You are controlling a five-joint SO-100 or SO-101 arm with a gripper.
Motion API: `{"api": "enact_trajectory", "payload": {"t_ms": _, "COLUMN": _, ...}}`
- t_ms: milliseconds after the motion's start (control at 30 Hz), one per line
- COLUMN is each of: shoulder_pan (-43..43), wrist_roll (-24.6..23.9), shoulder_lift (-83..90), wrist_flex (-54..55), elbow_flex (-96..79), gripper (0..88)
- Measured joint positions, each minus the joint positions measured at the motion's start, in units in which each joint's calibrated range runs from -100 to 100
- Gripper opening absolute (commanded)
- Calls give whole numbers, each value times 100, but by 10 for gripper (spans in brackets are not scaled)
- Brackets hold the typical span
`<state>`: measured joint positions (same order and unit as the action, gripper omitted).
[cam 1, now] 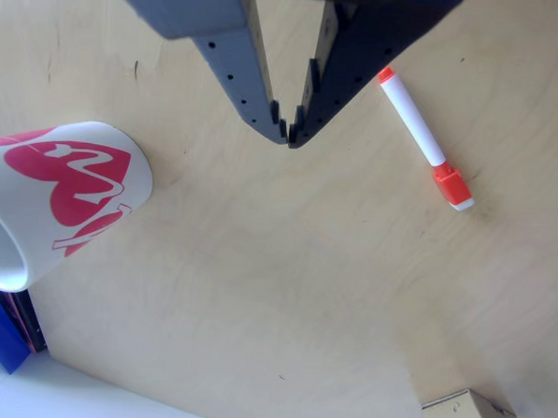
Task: Grab the pen and place it in the cup.
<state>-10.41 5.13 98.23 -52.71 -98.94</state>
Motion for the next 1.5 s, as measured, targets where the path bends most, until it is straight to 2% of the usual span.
{"api": "enact_trajectory", "payload": {"t_ms": 1400, "shoulder_pan": 0, "wrist_roll": 0, "shoulder_lift": 0, "wrist_flex": 0, "elbow_flex": 0, "gripper": 15}}
{"api": "enact_trajectory", "payload": {"t_ms": 1500, "shoulder_pan": 0, "wrist_roll": 156, "shoulder_lift": 0, "wrist_flex": 0, "elbow_flex": 0, "gripper": 30}}
